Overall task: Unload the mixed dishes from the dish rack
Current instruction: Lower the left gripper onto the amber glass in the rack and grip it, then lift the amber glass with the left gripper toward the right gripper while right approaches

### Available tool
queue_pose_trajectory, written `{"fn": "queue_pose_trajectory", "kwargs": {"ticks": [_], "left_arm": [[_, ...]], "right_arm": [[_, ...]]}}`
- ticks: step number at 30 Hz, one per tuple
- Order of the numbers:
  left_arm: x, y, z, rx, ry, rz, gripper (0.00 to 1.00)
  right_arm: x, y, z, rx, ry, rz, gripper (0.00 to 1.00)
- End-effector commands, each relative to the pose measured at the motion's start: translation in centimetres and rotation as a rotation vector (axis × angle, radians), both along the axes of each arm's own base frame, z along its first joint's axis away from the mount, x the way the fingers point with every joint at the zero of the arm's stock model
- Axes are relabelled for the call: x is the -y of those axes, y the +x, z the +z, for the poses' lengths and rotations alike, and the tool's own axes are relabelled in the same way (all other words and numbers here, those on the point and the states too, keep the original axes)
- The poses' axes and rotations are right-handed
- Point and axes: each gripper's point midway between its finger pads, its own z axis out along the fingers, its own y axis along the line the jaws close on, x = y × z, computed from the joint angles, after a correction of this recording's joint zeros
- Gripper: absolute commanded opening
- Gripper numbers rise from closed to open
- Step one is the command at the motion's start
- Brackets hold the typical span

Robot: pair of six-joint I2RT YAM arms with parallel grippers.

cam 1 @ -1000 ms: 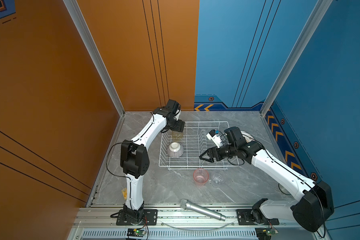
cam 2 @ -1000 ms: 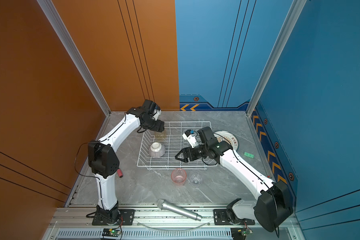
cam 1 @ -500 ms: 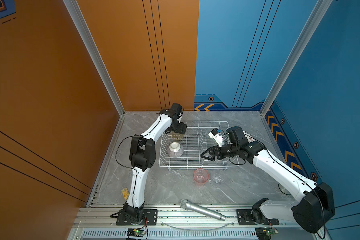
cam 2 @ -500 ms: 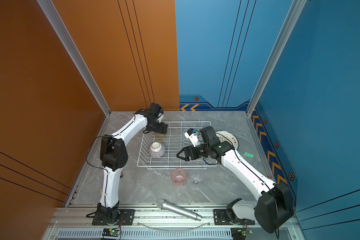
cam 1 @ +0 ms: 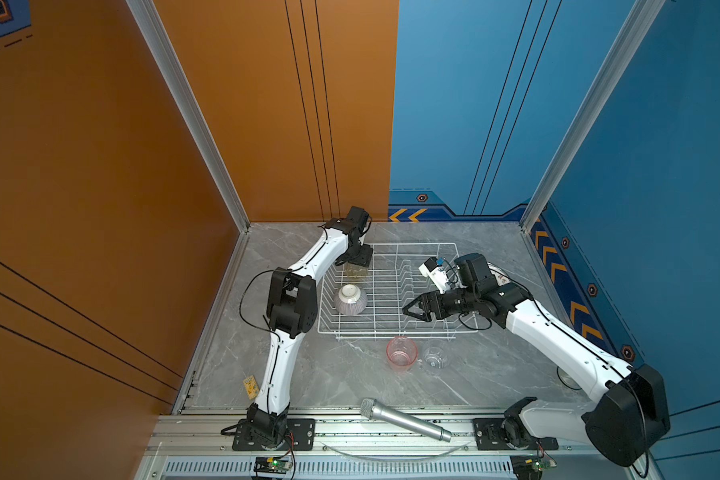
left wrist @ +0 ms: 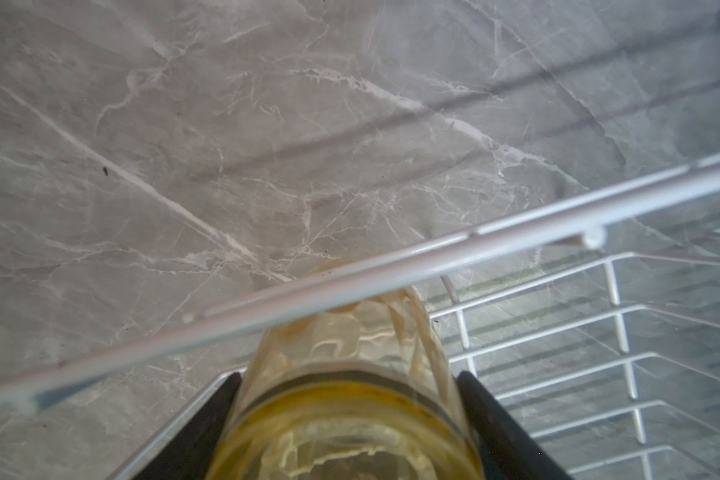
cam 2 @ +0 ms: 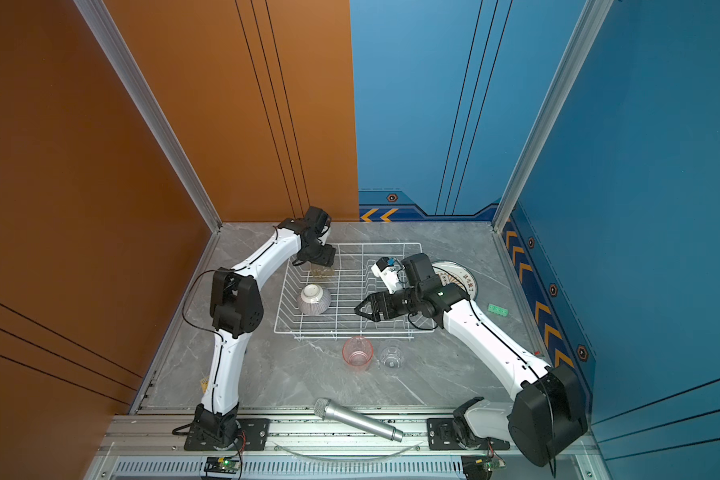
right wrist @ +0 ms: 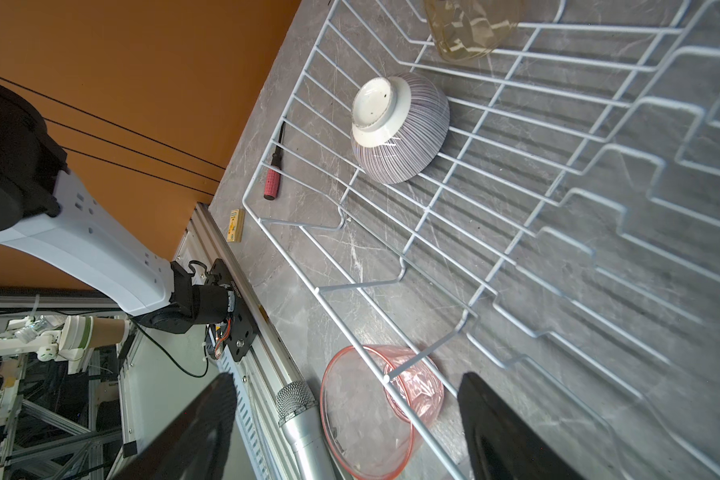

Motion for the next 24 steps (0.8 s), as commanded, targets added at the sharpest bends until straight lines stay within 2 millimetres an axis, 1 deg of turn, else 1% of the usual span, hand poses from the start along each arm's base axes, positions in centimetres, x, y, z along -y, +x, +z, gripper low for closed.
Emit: {"fn": "queue_pose_trajectory", "kwargs": {"ticks": [1,3,4,7,9,12,19,24], "left_arm": [[-0.4,0.0,-0.9,-0.014,0.042,0.004,0.64],[-0.3,-0.2,-1.0,-0.019,0.04,-0.001,0.58],[-0.3,-0.2,-1.0,-0.025,0.033,-0.004,0.53],[0.0,-0.7,-0.5,-0.034,0.003,-0.011,0.48],[0.2,-1.1,0.4,-0.028,-0.018,-0.013,0.48],[0.5,-1.7,2.6,-0.003,-0.056,-0.026,0.47],[1.5,-3.2,8.6,0.061,-0.199,-0.072,0.47],[3.0,-4.9,12.6,0.097,-0.328,-0.127,0.47]], "right_arm": [[0.0,0.1,-0.4,-0.02,0.017,0.0,0.82],[0.0,0.1,-0.5,-0.023,0.017,-0.001,0.82],[0.0,0.1,-0.5,-0.021,0.018,-0.001,0.82],[-0.1,0.2,-0.6,-0.024,0.022,-0.003,0.82],[-0.2,0.2,-0.5,-0.023,0.033,-0.002,0.82],[-0.6,0.4,-0.1,-0.023,0.073,-0.002,0.82],[-2.0,1.6,1.9,0.01,0.217,-0.003,0.81],[-2.6,2.7,2.9,0.035,0.3,-0.007,0.8]]}}
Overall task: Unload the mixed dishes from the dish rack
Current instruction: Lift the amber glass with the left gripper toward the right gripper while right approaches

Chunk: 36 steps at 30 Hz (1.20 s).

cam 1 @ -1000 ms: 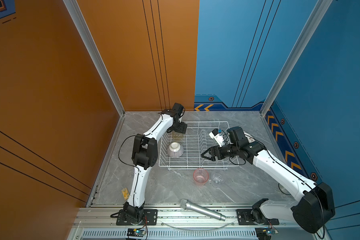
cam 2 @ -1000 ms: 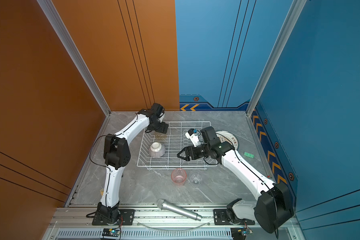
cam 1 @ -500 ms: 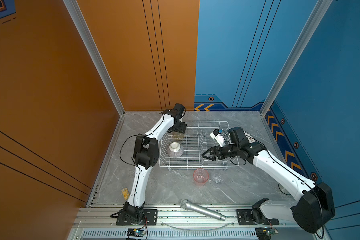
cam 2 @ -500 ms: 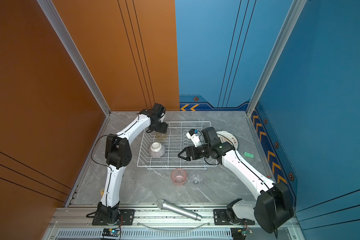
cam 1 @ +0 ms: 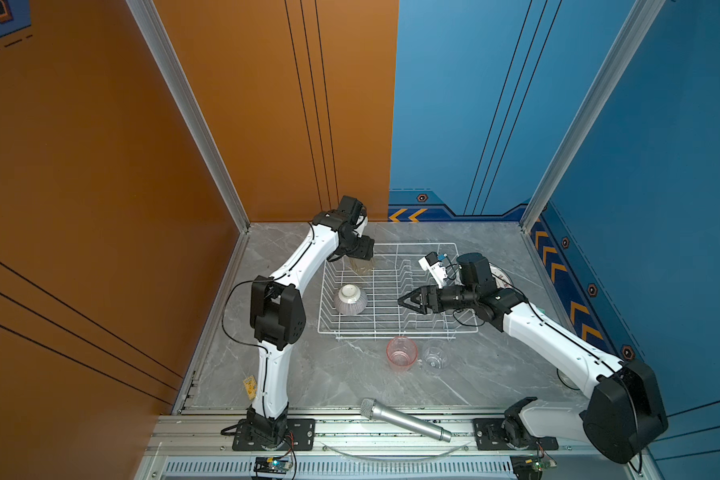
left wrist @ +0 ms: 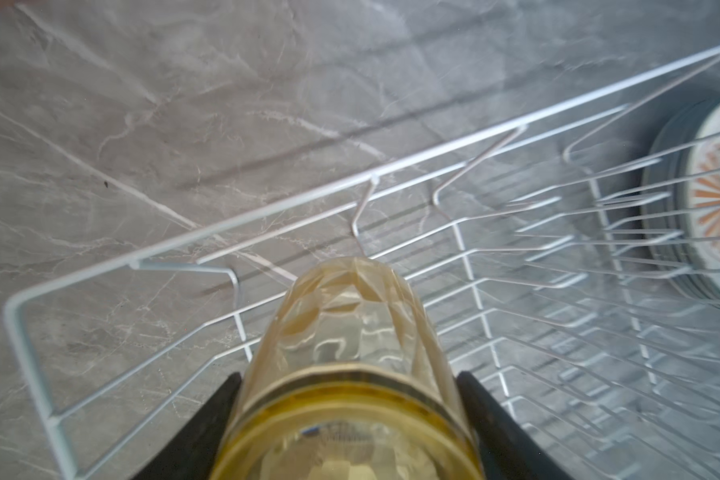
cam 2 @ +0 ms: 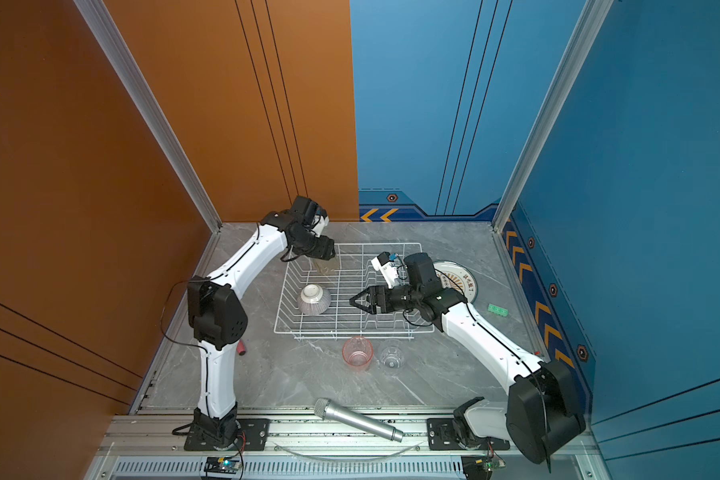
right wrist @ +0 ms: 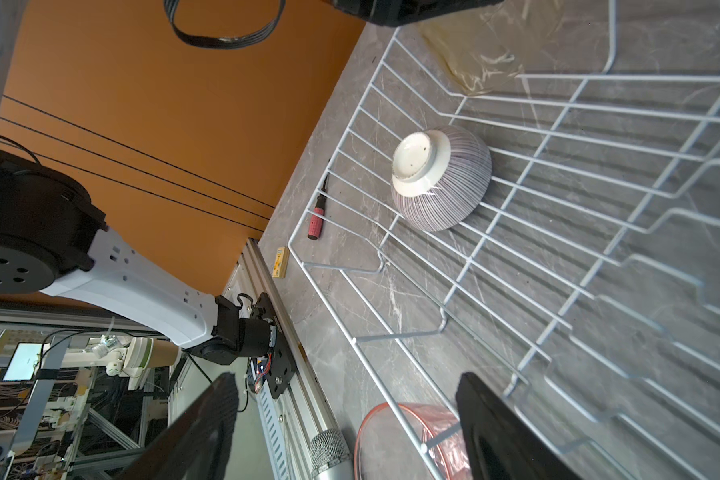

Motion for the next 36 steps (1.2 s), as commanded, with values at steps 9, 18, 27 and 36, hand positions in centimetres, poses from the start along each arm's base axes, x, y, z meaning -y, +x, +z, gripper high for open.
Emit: {"fn": "queue_pose_trajectory", "kwargs": {"ticks": [9,18,27,36], "left_arm": [[5.2,-6.5,9.4,0.017,-0.465,-0.208,0.47],[7.7,-9.6,11.7,-0.009,-0.669,-0.303,0.47],[9.4,-10.7,12.8,-0.024,-0.801,-0.352,0.47],[10.8,-10.5,14.7,-0.001,-0.984,-0.392,0.46]], "right_arm": [[0.2,4.1,3.7,0.083,0.323,-0.087,0.73],[0.5,5.5,5.5,0.148,0.425,-0.124,0.68],[0.3,5.7,8.2,0.193,0.542,-0.095,0.54],[0.2,5.1,9.4,0.201,0.605,-0.065,0.09]]}}
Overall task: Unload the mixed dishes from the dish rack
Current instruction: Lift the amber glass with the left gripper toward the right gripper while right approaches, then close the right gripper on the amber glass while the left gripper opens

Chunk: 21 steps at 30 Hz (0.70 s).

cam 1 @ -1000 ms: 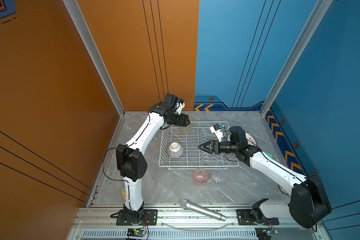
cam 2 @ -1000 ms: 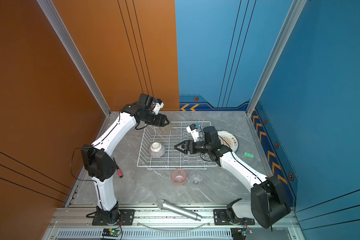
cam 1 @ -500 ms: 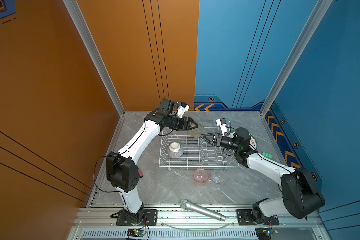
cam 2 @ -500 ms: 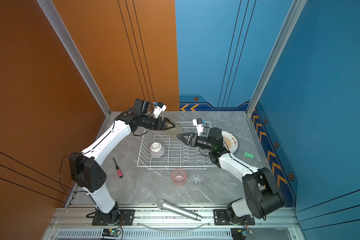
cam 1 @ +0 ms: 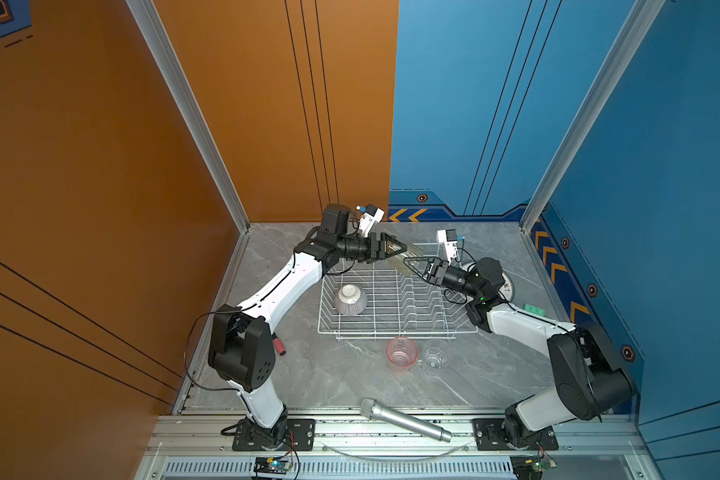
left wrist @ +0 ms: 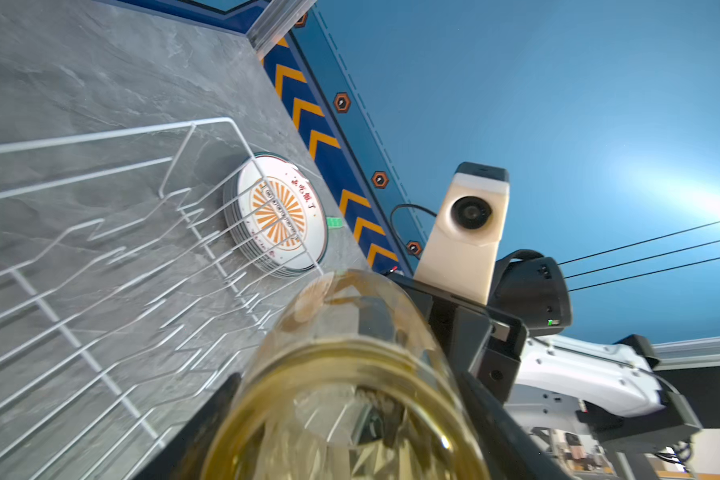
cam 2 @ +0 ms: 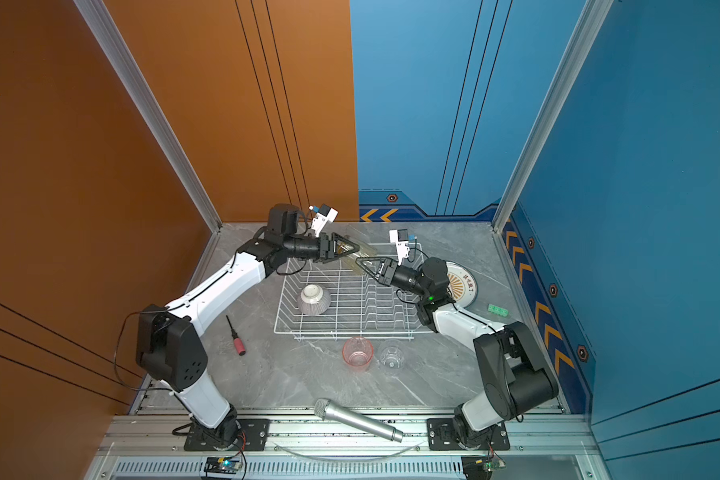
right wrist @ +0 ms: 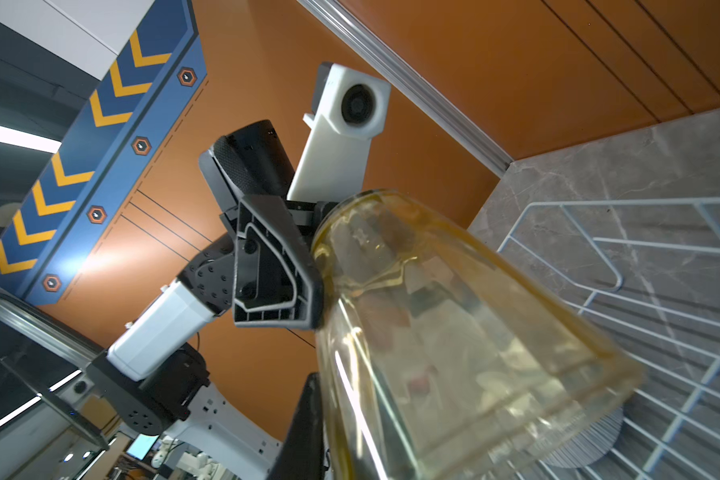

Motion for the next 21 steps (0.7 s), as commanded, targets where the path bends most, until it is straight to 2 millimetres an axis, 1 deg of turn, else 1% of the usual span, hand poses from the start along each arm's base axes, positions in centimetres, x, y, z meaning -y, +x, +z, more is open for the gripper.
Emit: {"fn": "queue_pose_trajectory", "kwargs": {"ticks": [1,2,3,4,6,7,8,10,13,14,15,18,19,20,21], "left_arm": [[0.9,-0.8,3.7,0.092,-0.103,-0.043,0.46],[1.2,-0.9,3.6,0.089,-0.104,-0.051,0.46],[1.3,-1.1,3.6,0.087,-0.104,-0.057,0.49],[1.4,-1.3,3.6,0.09,-0.103,-0.058,0.54],[1.2,-1.3,3.4,0.105,-0.078,-0.042,0.72],[1.0,-1.4,3.4,0.124,-0.055,-0.029,0.84],[0.8,-1.4,3.4,0.138,-0.03,-0.013,0.98],[0.3,-1.6,3.9,0.169,-0.015,0.005,0.98],[-0.7,-1.3,5.0,0.217,0.005,0.066,0.98],[-1.3,-1.0,5.0,0.233,0.037,0.104,0.98],[-1.9,-0.9,4.6,0.233,0.084,0.14,0.98],[-5.5,-0.1,4.0,0.282,0.285,0.315,0.98],[-6.9,-0.1,4.0,0.304,0.354,0.378,0.98],[-8.5,0.0,3.8,0.325,0.434,0.448,0.98],[-9.9,-0.1,3.7,0.341,0.497,0.496,0.98]], "right_arm": [[0.1,-0.9,1.6,0.053,0.038,0.022,0.05],[0.2,-1.0,1.8,0.06,0.039,0.019,0.01],[0.3,-1.1,1.9,0.063,0.038,0.016,0.0],[0.3,-1.1,2.0,0.066,0.035,0.013,0.0],[0.4,-1.3,2.2,0.079,0.021,0.014,0.0],[0.4,-1.5,2.3,0.084,0.008,0.014,0.0],[0.4,-1.7,2.4,0.088,-0.008,0.018,0.0],[0.3,-2.2,2.6,0.103,-0.04,0.027,0.0],[0.0,-3.6,3.0,0.131,-0.093,0.058,0.0],[-0.1,-4.0,3.0,0.133,-0.122,0.067,0.0],[-0.2,-4.5,2.9,0.14,-0.157,0.074,0.0],[-0.9,-6.9,0.9,0.144,-0.367,0.114,0.0],[-1.1,-8.2,-0.1,0.145,-0.477,0.129,0.0],[-1.3,-9.5,-0.8,0.168,-0.582,0.152,0.0],[-1.4,-10.4,-1.5,0.164,-0.665,0.165,0.0]]}}
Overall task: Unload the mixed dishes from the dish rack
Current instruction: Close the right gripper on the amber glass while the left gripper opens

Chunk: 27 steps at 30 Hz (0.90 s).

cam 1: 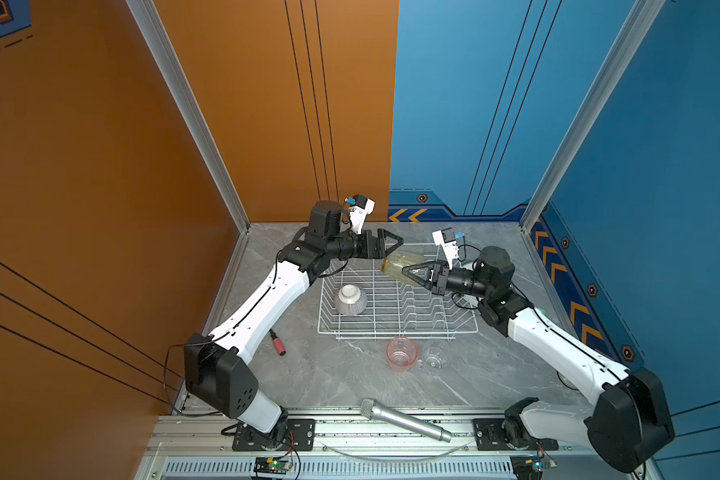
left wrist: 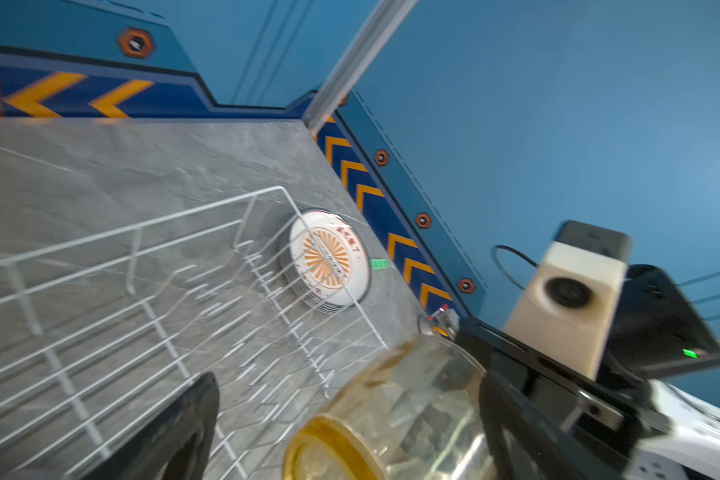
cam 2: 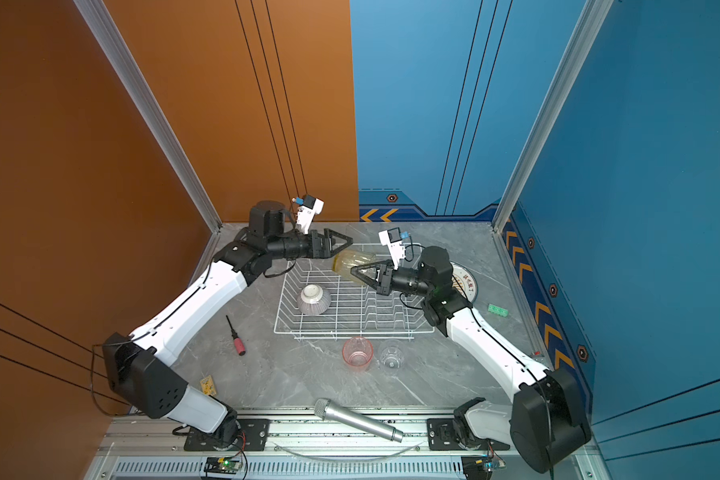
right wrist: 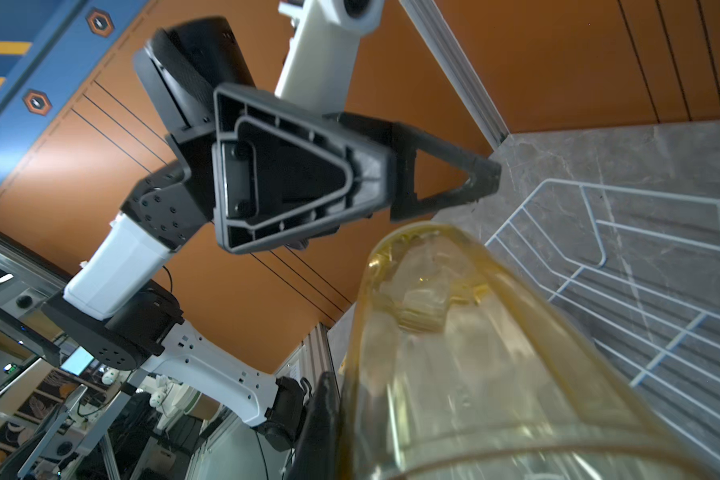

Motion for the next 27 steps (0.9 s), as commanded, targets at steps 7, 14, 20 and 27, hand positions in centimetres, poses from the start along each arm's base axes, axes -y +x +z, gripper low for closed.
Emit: {"fn": "queue_pose_trajectory", "kwargs": {"ticks": [7,14,20,27], "left_arm": [[-11.5,-0.7,-3.8,0.023,0.507,0.43,0.98],[-15.1,-1.1,-7.4,-0.069,0.571,0.51,0.98],[-16.0,-1.2,-8.7,-0.115,0.584,0.516,0.98],[-15.5,-0.9,-9.7,-0.14,0.59,0.486,0.98]], "right_arm": [[-1.8,-11.6,-9.6,0.107,-0.784,0.326,0.0],[-4.5,-13.9,-15.2,0.181,-1.099,0.461,0.0],[-5.4,-13.5,-18.8,0.233,-1.319,0.507,0.0],[-6.5,-12.9,-21.6,0.245,-1.423,0.543,0.0]]}}
